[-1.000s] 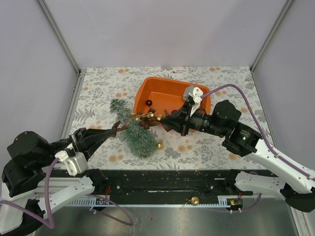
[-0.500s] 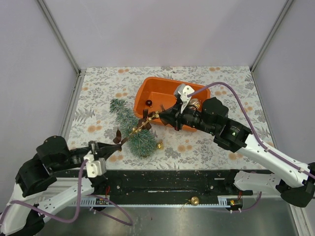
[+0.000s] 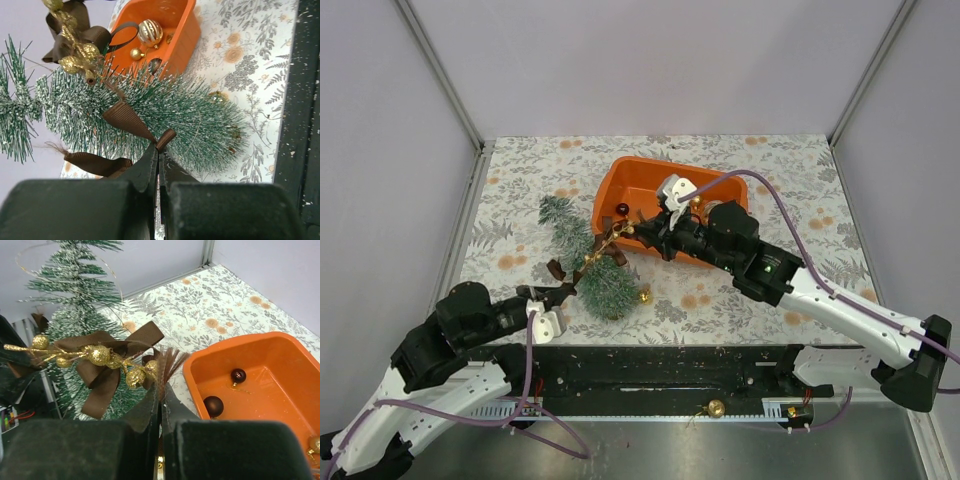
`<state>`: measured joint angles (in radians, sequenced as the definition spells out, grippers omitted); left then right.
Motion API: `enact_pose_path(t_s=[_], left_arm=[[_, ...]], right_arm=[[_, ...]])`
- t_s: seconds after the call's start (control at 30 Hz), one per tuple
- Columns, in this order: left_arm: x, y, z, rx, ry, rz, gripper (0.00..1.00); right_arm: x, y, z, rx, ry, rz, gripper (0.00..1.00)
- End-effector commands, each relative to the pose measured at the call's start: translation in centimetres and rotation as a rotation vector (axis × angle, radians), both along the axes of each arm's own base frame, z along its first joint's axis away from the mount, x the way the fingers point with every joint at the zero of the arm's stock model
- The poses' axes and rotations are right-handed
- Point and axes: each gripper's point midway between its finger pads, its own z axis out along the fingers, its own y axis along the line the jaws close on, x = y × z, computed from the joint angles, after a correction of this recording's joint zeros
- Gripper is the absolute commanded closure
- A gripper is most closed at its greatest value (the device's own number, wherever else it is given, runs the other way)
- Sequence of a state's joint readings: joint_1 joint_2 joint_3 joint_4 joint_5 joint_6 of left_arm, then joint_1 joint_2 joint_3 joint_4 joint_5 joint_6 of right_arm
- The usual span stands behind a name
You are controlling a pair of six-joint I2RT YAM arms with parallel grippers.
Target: Decorate the small christmas tree
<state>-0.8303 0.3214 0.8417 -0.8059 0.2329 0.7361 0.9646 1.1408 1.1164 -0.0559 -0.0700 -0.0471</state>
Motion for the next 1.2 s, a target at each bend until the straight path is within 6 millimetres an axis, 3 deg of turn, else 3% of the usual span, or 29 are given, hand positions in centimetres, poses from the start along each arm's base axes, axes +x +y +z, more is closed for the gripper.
enact_pose_path(t_s=[0.0,0.3,0.43,0.8,1.07,1.17], left_arm=[[1.9,0.3,1.1,-0.066,-0.040,0.102,1.00],[2.0,0.0,-1.1,-0.071,0.009,0.113,1.00],[2.6,0.0,-1.2,-0.090,-0.024,0.132,1.00],[4.9,0.2,-1.8,-0.072,-0.087,0.219,0.94],[3.8,-0.9,-1.7,-0.103,-0.052,0.146,0.77],[3.6,-1.0,-1.8,-0.102,-0.045,0.136,0.63]], right_arm=[[1.5,0.1,1.0,0.048,-0.100,-0.054,1.00],[1.6,1.0,-2.3,0.028,-0.063,-0.037,1.00],[1.5,1.6,-4.1,0.034,-0.030,-0.020,1.00],[0.7,4.0,-8.3,0.127,0.085,0.051,0.89],[-0.4,4.4,-10.2,0.132,0.152,0.100,0.66],[-0.8,4.4,-10.4,0.140,0.166,0.116,0.54]])
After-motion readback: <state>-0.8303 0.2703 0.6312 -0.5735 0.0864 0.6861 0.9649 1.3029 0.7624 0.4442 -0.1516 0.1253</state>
